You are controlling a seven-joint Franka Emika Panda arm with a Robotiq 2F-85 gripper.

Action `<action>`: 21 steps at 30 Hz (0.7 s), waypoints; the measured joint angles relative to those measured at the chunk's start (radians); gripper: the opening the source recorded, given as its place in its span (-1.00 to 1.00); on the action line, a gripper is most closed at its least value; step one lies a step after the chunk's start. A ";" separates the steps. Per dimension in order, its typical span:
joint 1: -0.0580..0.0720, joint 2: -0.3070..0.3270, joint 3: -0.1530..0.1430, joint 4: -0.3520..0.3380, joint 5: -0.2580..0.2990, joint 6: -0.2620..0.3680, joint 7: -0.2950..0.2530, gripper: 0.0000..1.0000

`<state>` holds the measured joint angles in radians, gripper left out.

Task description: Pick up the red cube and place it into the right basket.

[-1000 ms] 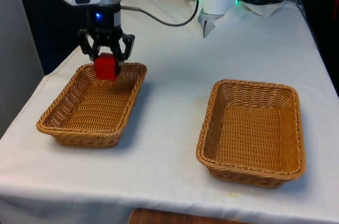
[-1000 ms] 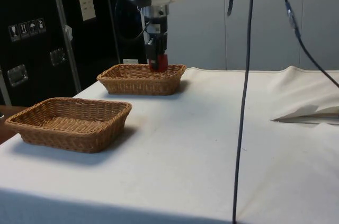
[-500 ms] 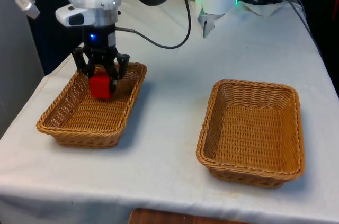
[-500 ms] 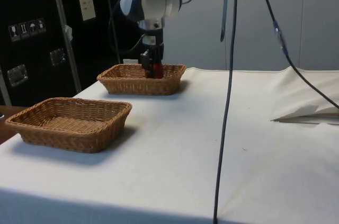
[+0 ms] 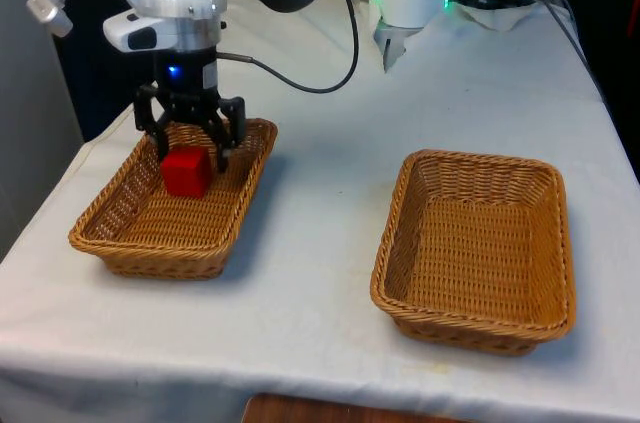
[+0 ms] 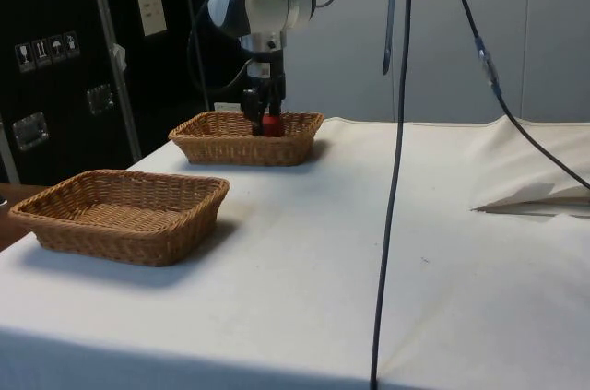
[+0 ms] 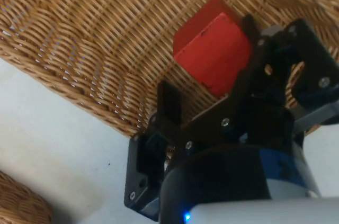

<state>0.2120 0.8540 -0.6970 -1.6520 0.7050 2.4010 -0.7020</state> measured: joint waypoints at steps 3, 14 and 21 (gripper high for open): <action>0.000 0.000 0.000 0.000 0.000 0.000 0.000 0.99; 0.004 -0.011 -0.014 -0.001 0.000 -0.011 0.003 1.00; 0.024 -0.072 -0.048 -0.025 -0.003 -0.053 0.010 1.00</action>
<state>0.2360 0.7820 -0.7450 -1.6770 0.7020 2.3480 -0.6920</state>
